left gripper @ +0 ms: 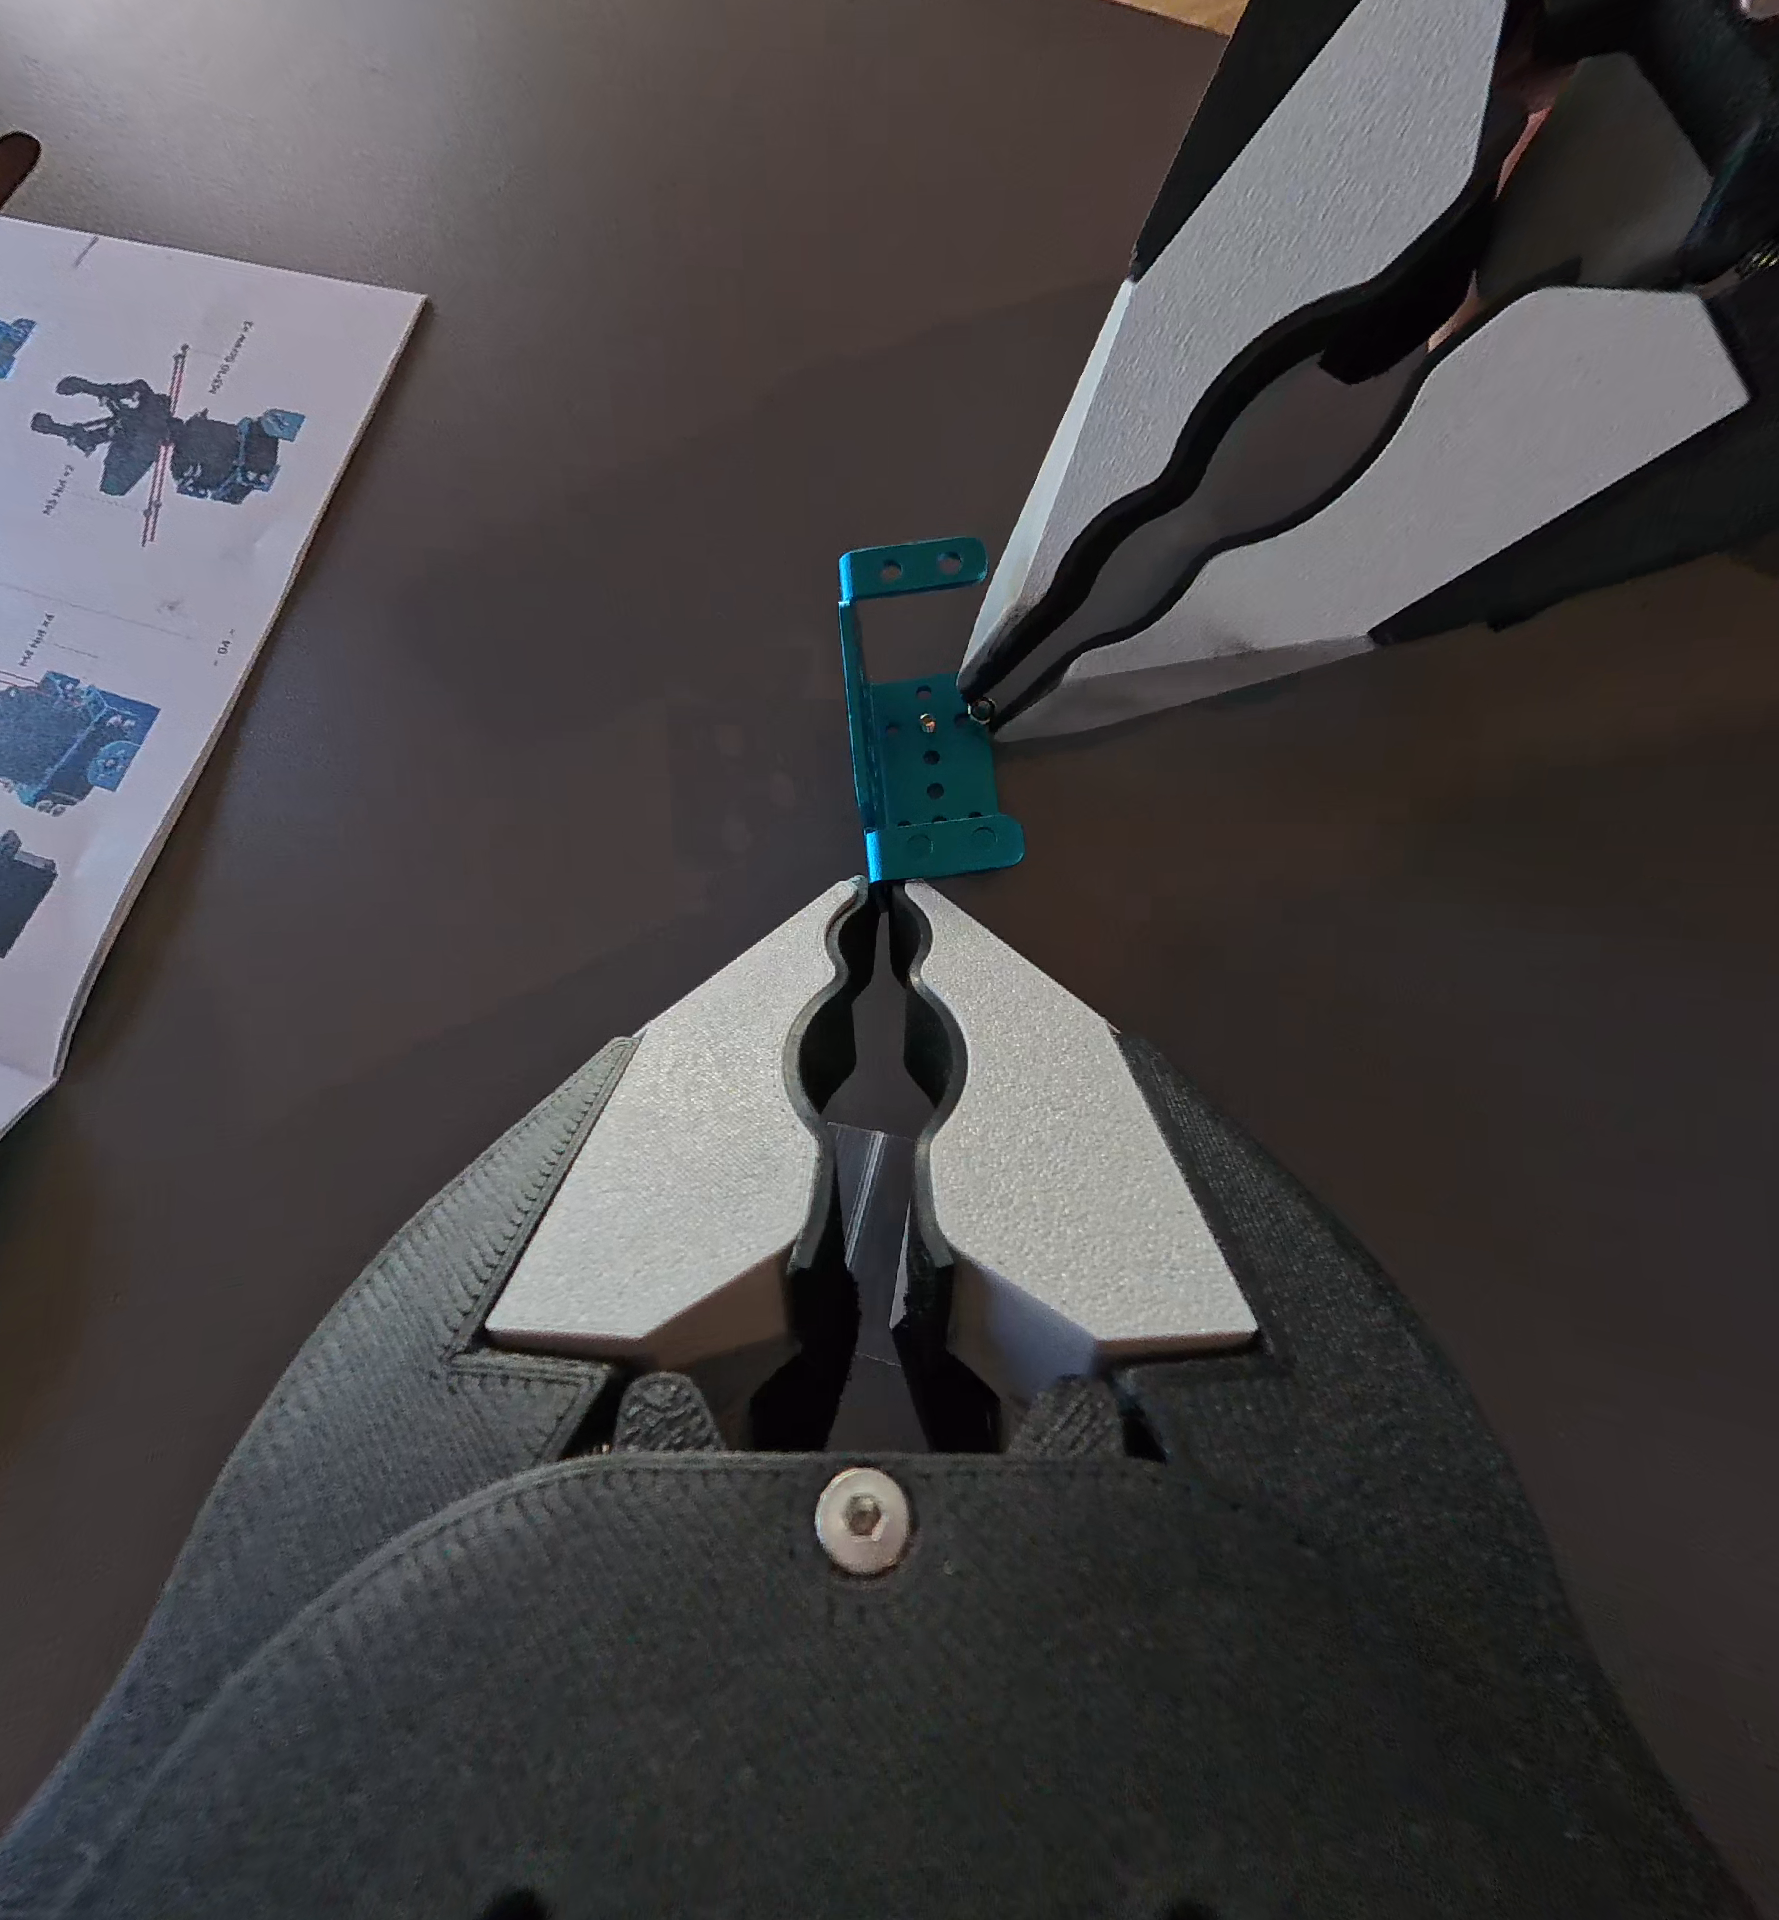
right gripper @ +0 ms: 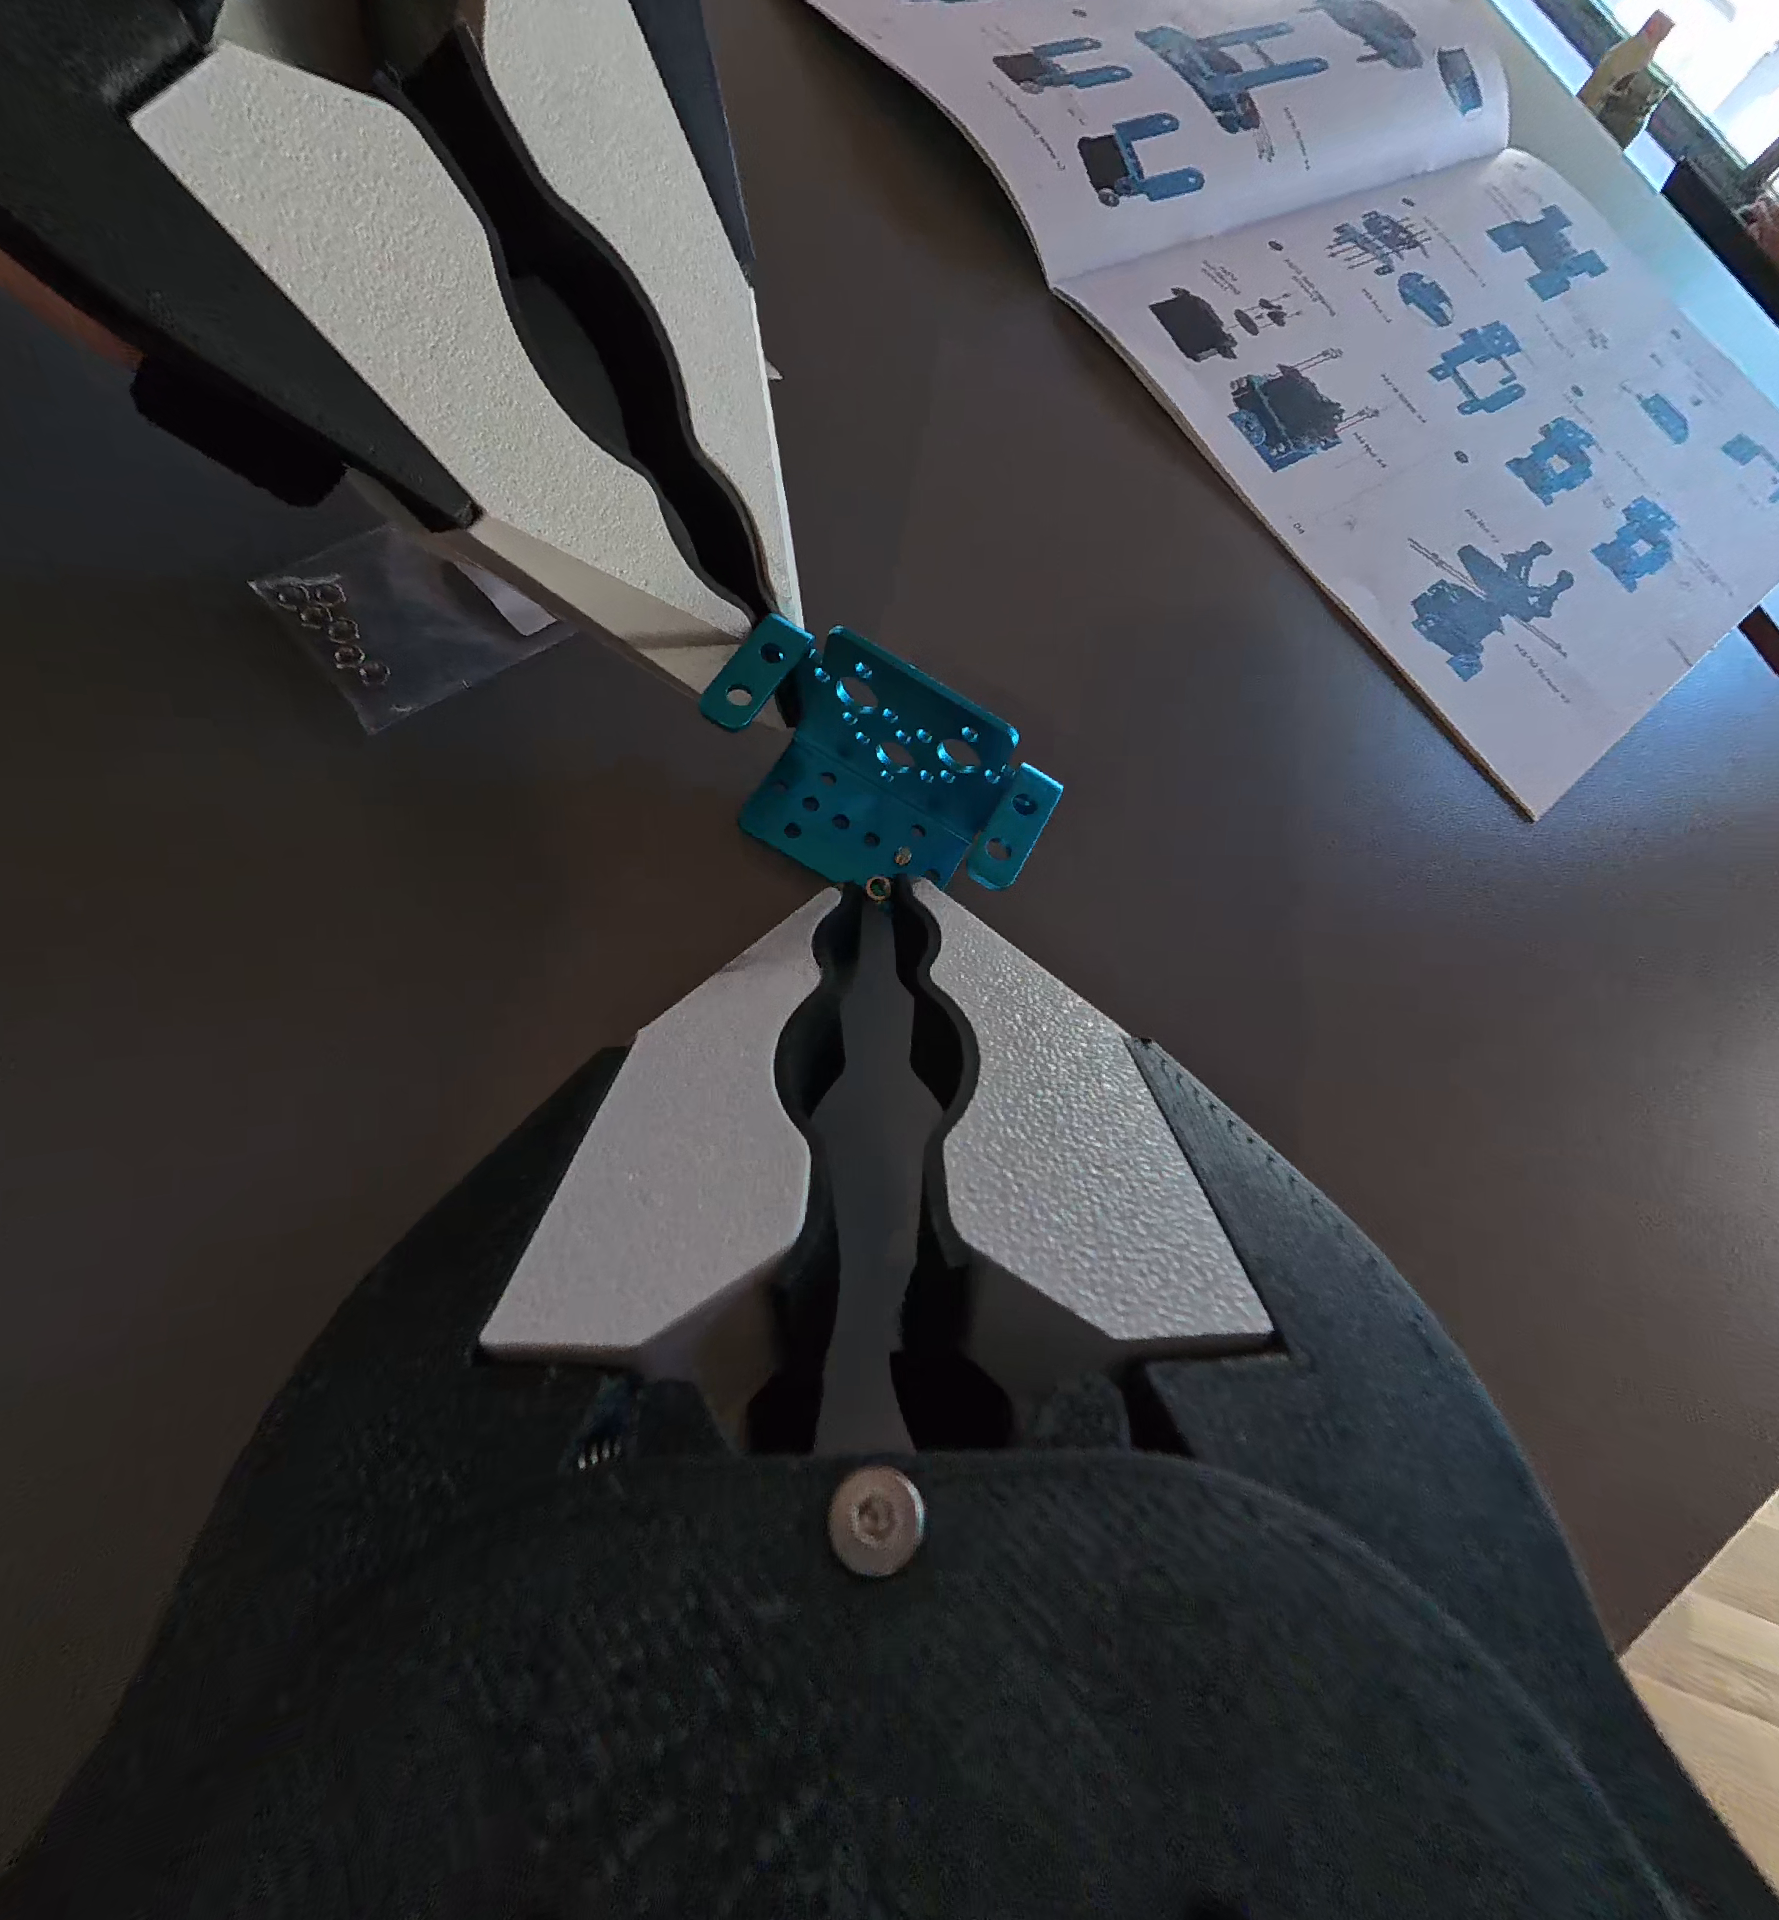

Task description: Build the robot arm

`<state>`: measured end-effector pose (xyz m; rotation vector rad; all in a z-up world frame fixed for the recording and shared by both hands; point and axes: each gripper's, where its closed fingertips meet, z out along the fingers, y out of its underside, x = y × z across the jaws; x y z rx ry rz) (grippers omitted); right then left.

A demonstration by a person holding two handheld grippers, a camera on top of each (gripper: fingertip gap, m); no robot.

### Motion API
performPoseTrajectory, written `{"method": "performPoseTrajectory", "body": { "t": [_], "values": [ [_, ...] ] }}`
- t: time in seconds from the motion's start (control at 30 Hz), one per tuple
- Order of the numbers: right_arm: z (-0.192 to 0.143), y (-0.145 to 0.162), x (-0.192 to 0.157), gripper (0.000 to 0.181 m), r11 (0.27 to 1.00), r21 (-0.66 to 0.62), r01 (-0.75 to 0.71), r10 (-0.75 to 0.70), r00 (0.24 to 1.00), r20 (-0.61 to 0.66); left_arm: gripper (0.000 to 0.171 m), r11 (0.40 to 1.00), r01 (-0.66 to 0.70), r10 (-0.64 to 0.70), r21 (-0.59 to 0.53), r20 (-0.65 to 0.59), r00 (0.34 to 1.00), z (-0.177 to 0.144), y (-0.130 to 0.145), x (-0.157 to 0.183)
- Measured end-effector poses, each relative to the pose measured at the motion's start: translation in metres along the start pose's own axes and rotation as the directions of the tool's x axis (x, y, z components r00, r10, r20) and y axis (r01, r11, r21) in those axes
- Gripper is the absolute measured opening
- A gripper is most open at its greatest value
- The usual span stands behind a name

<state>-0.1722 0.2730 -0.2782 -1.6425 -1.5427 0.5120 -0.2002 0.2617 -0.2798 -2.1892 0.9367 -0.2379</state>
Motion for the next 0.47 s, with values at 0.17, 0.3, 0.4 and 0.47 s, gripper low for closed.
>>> {"method": "performPoseTrajectory", "body": {
  "t": [0.17,0.3,0.4,0.47],
  "values": [
    [0.0013,-0.0034,0.0042,0.006,0.998,0.009,-0.054,0.055,0.998,-0.035,0.001,1.000,0.001,-0.001,0.000,-0.001,1.000,0.0001,-0.0001,0.0002],
    [0.0046,-0.0035,0.0041,0.006,0.997,-0.006,-0.078,0.077,0.996,-0.048,0.001,1.000,0.002,-0.002,0.000,-0.003,1.000,0.0001,-0.0001,0.0007],
    [0.0061,-0.0033,0.0051,0.006,0.994,-0.016,-0.110,0.109,0.992,-0.059,0.001,1.000,0.002,-0.002,-0.001,-0.003,1.000,0.0003,-0.0002,0.0010],
    [0.0065,-0.0044,0.0052,0.006,0.989,-0.013,-0.148,0.147,0.987,-0.068,0.001,1.000,0.003,-0.003,-0.001,-0.005,1.000,0.0003,-0.0002,0.0013]
  ]
}}
